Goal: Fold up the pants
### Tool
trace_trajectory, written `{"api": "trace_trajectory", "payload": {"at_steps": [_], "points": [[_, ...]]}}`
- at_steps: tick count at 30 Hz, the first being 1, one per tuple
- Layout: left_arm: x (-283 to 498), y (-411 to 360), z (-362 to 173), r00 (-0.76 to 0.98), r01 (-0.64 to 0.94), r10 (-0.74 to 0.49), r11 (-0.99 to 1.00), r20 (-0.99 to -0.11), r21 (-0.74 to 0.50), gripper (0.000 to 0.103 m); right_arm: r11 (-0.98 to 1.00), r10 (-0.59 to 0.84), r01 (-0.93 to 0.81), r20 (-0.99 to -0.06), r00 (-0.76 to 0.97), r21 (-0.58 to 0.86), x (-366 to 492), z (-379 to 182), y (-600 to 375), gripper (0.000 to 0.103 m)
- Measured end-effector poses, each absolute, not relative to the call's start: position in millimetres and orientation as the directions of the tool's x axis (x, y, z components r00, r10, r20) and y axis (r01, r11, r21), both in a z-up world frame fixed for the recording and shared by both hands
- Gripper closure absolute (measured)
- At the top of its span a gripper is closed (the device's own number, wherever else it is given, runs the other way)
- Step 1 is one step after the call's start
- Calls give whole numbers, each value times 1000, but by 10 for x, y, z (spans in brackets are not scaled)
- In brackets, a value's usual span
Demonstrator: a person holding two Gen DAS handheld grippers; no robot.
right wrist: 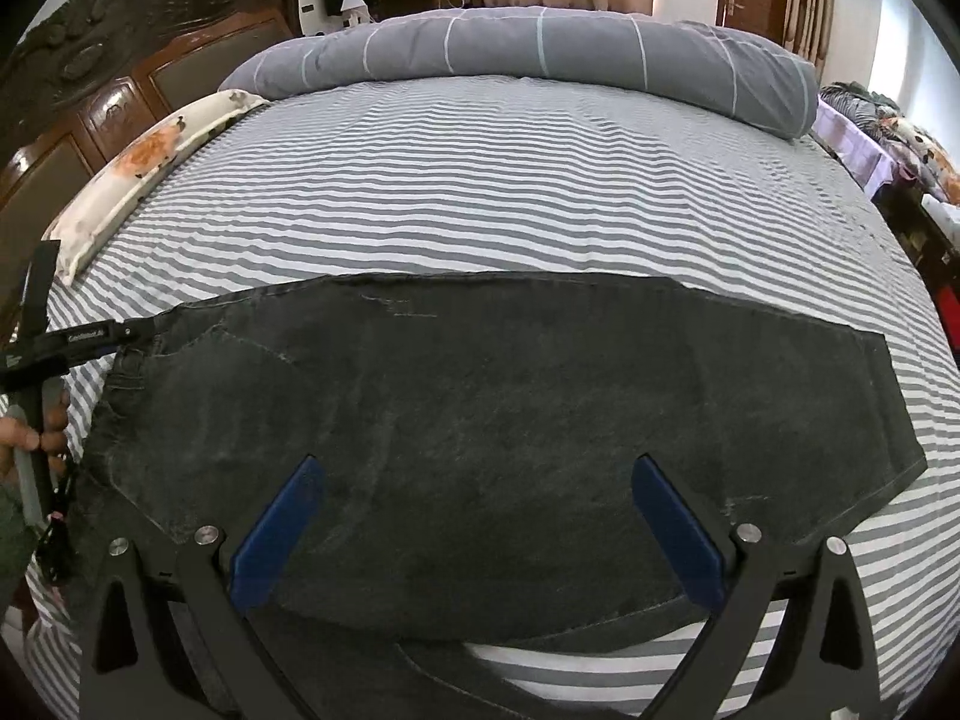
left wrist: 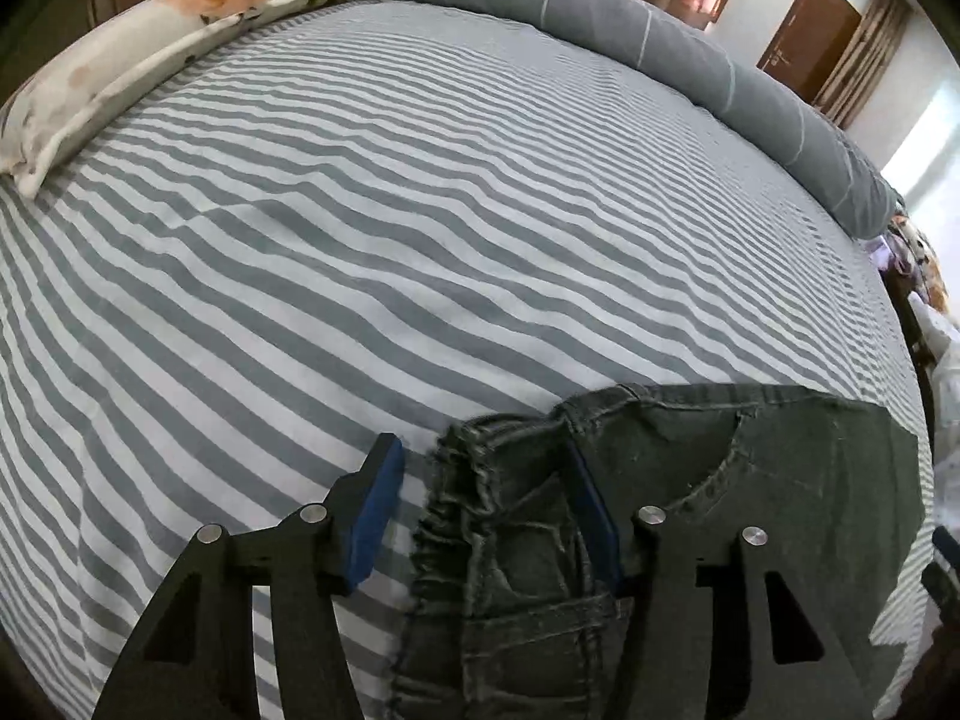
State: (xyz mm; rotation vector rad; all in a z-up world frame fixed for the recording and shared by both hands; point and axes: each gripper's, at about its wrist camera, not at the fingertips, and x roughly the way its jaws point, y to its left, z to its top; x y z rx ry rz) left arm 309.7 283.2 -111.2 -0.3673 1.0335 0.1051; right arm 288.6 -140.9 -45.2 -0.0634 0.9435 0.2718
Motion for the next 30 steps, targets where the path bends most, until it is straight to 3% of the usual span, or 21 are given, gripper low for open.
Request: {"api": "trace_trajectory", "payload": {"at_steps": [1, 3, 6, 11, 17, 20, 22, 23, 24, 30], "points": [[3070, 2770, -1099, 511, -228, -112, 938, -852, -260, 54, 964, 206, -257, -805, 556, 69, 2885, -449, -1412, 1], [3008, 2698, -1060, 519, -207, -83, 954, -851, -219, 69, 964, 215, -254, -805, 553, 83, 2882, -455, -1415, 1], [2918, 2681, -1002, 531, -174, -120, 953, -839, -247, 78, 963, 218, -255, -805, 552, 86, 2863, -481, -1408, 1], [2963, 2670, -1011, 534, -162, -105, 961, -839, -224, 77, 963, 210, -260, -810, 547, 74, 2879, -501, -1403, 1], [3084, 2723, -1132, 533, -211, -114, 942, -838, -262, 57, 947, 218, -320, -806, 551, 38, 3007, -450, -1465, 1], [3122, 2644, -1156, 535, -216, -86, 948, -841, -234, 56, 923, 224, -385, -814, 535, 1, 3155, -455, -1489, 1], [3113, 2532, -1130, 542, -197, -58, 961, -838, -194, 67, 913, 226, -408, -818, 529, -12, 3252, -460, -1517, 1], [3073, 2497, -1103, 548, -188, -60, 963, -834, -192, 81, 909, 230, -417, -820, 524, -11, 3302, -462, -1538, 1], [3044, 2471, -1072, 557, -182, -58, 965, -829, -190, 88, 903, 238, -429, -821, 519, -9, 3365, -465, -1563, 1], [2769, 2199, -761, 637, -137, -14, 982, -771, -132, 90, 817, 292, -576, -846, 447, -23, 3635, -516, -1593, 4]]}}
